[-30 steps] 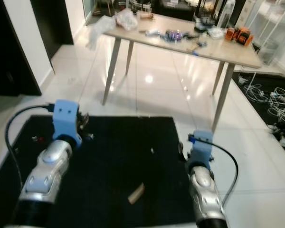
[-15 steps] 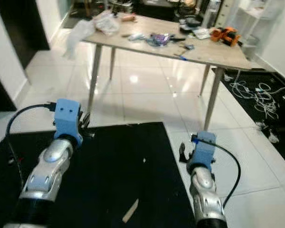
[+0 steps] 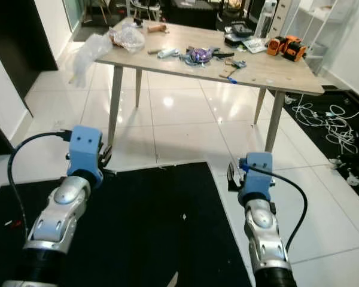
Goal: Picking trash to rubbish bin
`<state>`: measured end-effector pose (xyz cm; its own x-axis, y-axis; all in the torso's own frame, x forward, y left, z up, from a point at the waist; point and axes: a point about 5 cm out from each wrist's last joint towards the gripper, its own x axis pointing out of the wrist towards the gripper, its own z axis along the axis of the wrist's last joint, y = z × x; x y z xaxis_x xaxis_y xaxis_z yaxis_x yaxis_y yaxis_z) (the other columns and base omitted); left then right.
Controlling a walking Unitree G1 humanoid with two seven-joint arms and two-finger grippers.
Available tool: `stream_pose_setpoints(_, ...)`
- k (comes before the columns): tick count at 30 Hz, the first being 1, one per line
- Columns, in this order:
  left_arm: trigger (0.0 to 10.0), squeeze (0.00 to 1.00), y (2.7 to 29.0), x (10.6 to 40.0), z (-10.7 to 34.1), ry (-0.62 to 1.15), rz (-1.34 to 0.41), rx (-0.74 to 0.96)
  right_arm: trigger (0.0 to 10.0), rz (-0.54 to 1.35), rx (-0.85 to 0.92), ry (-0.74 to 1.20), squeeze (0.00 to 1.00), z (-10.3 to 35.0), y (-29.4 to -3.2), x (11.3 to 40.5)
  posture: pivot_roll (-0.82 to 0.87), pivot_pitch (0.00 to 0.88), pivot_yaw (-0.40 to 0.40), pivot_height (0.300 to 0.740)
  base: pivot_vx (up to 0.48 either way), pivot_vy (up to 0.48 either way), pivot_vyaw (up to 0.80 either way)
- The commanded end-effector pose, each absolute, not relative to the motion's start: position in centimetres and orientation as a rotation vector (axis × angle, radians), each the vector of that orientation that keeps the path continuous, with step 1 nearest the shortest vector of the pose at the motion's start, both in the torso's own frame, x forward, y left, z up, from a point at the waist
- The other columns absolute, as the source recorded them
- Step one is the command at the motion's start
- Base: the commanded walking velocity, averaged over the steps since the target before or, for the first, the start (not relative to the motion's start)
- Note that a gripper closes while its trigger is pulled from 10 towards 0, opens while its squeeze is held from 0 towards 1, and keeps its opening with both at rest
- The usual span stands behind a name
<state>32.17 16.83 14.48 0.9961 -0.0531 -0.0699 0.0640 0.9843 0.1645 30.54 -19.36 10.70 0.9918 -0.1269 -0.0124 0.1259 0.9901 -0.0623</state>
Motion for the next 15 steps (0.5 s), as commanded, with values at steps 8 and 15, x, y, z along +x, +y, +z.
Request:
stream_pose_setpoints(8,10.0,0.0,16.5,31.9,14.0,0.089,-0.065,0.169,10.0,-0.138,-0.068,-0.055,0.0,12.5,-20.1,31.1,-0.08,0.086,-0.068,0.74,0.424,0.0,0.0)
stream_pose_setpoints(15,10.0,0.0,16.5,32.0,14.1,0.088,-0.066,0.171,10.0,-0.107,-0.065,-0.078,0.0,13.1,-19.5,31.3,-0.08,0.085,-0.066,0.74,0.423,0.0,0.0)
